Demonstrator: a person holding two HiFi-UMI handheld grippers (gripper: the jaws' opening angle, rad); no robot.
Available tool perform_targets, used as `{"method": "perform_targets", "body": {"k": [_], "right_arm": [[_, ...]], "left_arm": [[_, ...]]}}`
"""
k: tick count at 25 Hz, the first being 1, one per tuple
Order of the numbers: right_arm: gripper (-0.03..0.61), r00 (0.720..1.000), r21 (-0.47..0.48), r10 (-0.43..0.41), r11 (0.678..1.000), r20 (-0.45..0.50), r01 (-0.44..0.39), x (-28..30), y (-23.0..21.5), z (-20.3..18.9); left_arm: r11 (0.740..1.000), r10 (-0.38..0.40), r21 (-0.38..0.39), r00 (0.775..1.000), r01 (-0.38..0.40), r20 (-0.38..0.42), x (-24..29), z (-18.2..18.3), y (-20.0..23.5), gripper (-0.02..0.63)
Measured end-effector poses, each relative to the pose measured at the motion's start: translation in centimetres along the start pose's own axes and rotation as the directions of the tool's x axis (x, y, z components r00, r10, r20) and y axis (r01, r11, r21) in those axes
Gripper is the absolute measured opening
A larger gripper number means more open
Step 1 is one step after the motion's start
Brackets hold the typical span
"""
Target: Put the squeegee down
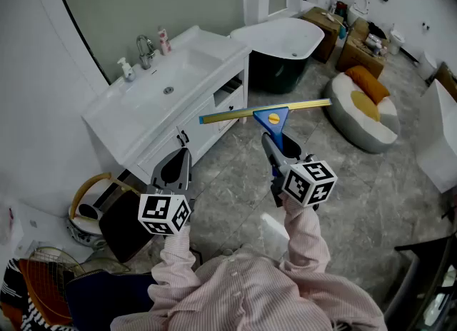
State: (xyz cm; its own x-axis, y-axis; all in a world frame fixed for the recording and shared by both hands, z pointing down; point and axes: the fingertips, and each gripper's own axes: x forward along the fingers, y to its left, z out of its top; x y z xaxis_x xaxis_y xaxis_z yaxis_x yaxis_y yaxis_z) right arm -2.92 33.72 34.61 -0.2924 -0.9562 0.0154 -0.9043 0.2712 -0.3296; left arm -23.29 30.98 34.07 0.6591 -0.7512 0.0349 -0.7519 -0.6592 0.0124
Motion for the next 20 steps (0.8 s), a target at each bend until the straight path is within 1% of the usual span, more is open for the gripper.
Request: {"method": "perform_targets", "body": {"k": [5, 10, 20], "right_arm": [[0.129, 1.0, -0.002, 0.007, 1.0, -0.006, -0.007, 0.0, -0.5, 0.0], [0.129, 1.0, 0.018, 0.007, 1.0, 0.004, -0.007, 0.1, -1.6, 0.5], [0.129, 1.0, 0.042, 0.018, 0.999, -0.005, -0.018, 0.7, -3.6, -0.2]], "left_arm": [[1.0, -0.002, -0.015, 1.0, 0.002, 0.006, 0.6, 0.1, -0.4, 0.002], [1.0, -0.007, -0.028, 1.0, 0.007, 0.012, 1.7, 0.2, -0.8, 0.002], [0.999, 0.0, -0.05, 1.0, 0.0, 0.004, 3.8, -1.1, -1.9, 0.002]]}}
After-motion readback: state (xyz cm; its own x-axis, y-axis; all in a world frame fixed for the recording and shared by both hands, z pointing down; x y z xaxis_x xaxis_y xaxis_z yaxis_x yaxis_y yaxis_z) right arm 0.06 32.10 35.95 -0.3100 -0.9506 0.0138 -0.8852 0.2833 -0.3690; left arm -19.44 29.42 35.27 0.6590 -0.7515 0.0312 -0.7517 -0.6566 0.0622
